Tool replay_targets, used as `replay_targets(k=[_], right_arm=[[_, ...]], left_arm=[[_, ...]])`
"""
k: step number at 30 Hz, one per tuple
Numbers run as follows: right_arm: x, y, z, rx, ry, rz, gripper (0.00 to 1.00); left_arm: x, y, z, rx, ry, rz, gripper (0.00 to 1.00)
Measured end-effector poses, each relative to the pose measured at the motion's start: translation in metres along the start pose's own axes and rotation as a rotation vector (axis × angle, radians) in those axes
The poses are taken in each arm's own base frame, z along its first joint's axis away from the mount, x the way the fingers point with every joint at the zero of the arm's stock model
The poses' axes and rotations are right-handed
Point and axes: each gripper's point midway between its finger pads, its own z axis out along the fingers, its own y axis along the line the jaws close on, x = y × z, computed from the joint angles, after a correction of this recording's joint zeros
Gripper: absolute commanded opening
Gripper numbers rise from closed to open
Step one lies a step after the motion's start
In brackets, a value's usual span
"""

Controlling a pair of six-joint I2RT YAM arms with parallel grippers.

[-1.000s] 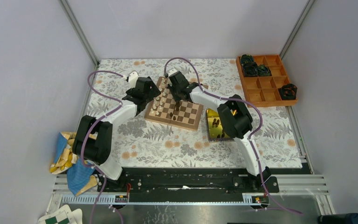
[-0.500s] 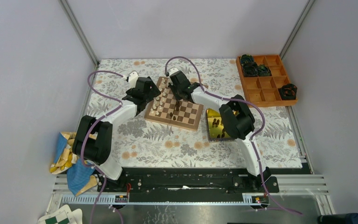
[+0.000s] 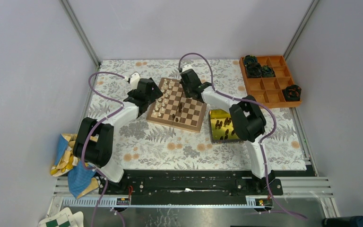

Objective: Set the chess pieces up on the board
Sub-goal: Pick up the chess piece from the chessboard, then place the chess piece on the chessboard.

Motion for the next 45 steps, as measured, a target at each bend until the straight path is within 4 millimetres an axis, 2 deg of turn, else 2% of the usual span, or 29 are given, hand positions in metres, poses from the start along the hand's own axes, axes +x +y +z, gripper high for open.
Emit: replay_targets(k=[5, 9, 28, 45], right_arm=[[0.011, -0.02, 0.004, 0.048, 0.023, 0.037, 0.0], [0.014, -0.027, 0.006, 0.065, 0.029, 0.052, 0.0], [0.013, -0.046, 0.009, 0.106, 0.03, 0.098, 0.0], [0.02, -0.048, 0.014, 0.11, 0.044, 0.115, 0.0]], left_arm=[[0.0, 0.0, 0.0, 0.0, 0.0, -0.001, 0.98], [0.0, 0.0, 0.0, 0.001, 0.001, 0.001, 0.98], [0.001, -0.001, 0.0, 0.001, 0.001, 0.001, 0.98], [0.001, 0.0, 0.0, 0.001, 0.001, 0.001, 0.98]])
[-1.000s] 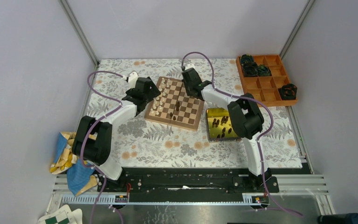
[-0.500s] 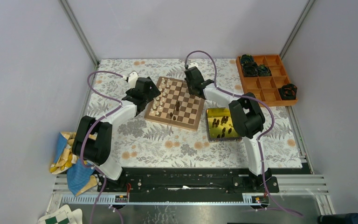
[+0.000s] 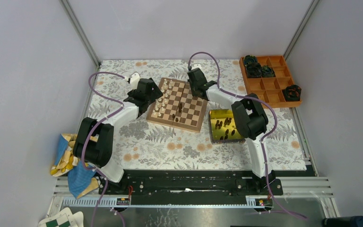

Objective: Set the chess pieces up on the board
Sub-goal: Place the chess piece on the chessboard.

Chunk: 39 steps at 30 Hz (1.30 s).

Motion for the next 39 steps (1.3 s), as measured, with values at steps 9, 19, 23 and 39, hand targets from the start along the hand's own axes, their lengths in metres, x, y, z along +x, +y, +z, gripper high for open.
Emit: replay_targets(k=[9, 19, 23, 39], right_arm=[[0.0, 0.0, 0.0, 0.0, 0.0, 0.003, 0.01], [0.006, 0.002, 0.004, -0.007, 0.015, 0.004, 0.08], [0.011, 0.004, 0.007, -0.012, 0.025, 0.004, 0.14], [0.01, 0.002, 0.008, -0.011, 0.024, 0.01, 0.34]], left_arm=[[0.001, 0.001, 0.0, -0.002, 0.002, 0.001, 0.98], [0.001, 0.001, 0.0, -0.003, 0.002, 0.001, 0.98], [0.001, 0.001, 0.0, -0.003, 0.002, 0.001, 0.98], [0.002, 0.001, 0.0, -0.002, 0.003, 0.002, 0.98]])
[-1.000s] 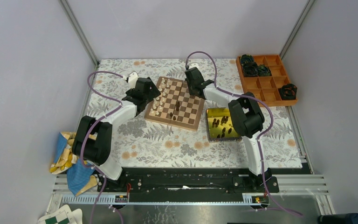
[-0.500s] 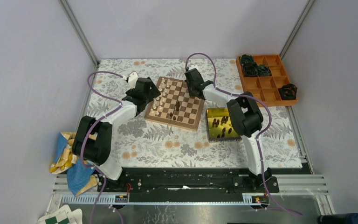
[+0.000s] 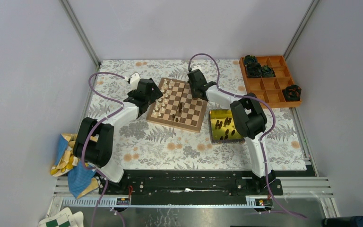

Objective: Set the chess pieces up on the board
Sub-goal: Place the chess piece on the chessboard.

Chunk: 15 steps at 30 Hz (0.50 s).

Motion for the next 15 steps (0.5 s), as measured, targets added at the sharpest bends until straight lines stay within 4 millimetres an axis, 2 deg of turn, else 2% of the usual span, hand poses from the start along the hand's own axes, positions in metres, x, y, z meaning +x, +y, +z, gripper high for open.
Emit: replay_targets(k=[15], right_arm=[[-0.0012, 0.0001, 0.0002, -0.001, -0.004, 0.001, 0.35]], left_arm=[[0.0006, 0.0004, 0.0, -0.001, 0.001, 0.0, 0.98]])
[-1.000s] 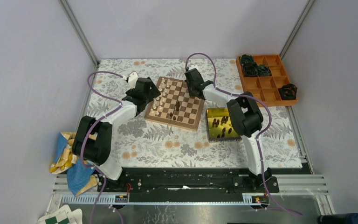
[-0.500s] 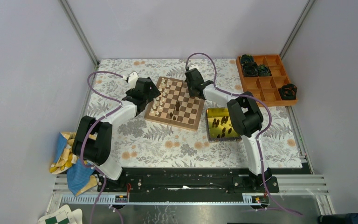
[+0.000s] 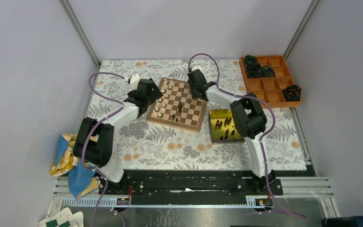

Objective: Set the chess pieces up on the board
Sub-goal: Place the chess piece on the chessboard.

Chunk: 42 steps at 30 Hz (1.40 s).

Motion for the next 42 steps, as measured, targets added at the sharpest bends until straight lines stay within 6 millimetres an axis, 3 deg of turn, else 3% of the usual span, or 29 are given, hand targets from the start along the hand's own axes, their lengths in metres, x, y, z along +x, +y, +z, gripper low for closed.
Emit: replay_targets(k=[18, 29, 35, 42], right_arm=[[-0.002, 0.005, -0.007, -0.014, -0.016, -0.012, 0.35], [-0.026, 0.006, -0.031, -0.024, -0.078, -0.012, 0.35], [-0.027, 0.007, -0.047, -0.036, -0.097, -0.02, 0.35], [-0.036, 0.023, -0.073, -0.094, -0.13, -0.045, 0.35]], left_arm=[[0.001, 0.001, 0.0, -0.001, 0.002, 0.001, 0.98], [0.0, 0.0, -0.001, 0.001, -0.001, 0.0, 0.98], [-0.005, -0.003, -0.006, 0.008, -0.013, -0.003, 0.98], [-0.007, -0.001, -0.015, 0.018, -0.023, -0.011, 0.98]])
